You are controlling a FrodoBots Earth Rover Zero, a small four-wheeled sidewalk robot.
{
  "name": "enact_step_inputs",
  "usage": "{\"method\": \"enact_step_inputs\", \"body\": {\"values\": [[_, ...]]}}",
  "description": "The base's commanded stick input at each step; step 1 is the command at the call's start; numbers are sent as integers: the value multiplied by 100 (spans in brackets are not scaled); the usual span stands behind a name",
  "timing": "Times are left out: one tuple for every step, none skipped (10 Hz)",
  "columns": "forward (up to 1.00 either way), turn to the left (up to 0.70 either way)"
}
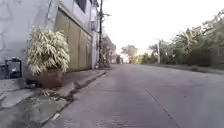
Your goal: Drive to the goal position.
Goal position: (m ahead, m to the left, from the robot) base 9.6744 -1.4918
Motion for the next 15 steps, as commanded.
{"method": "enact_step_inputs", "body": {"values": [[100,0],[100,0],[100,0],[100,0],[100,0],[100,-23],[100,-40],[100,-40],[100,-37],[100,-34],[100,-11],[100,0],[100,0],[100,0],[100,0]]}}
